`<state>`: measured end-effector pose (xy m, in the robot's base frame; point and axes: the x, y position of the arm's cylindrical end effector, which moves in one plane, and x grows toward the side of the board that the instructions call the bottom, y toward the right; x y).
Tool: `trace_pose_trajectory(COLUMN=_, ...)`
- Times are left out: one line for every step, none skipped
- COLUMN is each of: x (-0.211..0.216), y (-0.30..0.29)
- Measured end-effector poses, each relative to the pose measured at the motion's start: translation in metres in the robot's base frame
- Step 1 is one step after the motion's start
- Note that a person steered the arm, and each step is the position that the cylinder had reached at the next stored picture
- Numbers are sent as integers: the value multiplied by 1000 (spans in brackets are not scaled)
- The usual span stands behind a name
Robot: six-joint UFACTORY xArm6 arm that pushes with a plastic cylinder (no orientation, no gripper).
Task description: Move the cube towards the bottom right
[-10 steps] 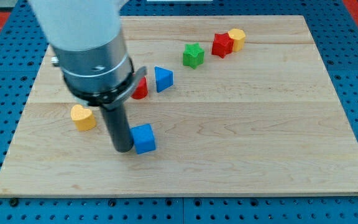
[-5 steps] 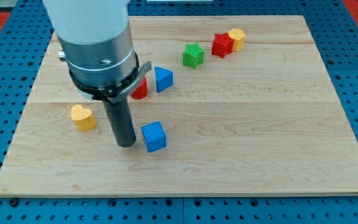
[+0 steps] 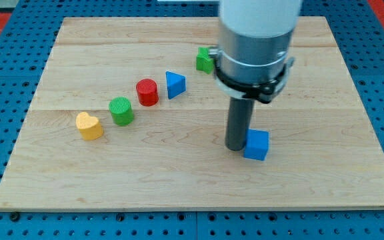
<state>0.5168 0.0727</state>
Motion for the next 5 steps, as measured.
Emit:
trace_pose_trajectory(x=-2, y=51)
trace_pose_trajectory(x=-16, y=51)
trace_pose_trajectory(x=-18, y=62)
trace_pose_trajectory(x=-26, y=78)
trace_pose_trajectory(x=-11, y=79)
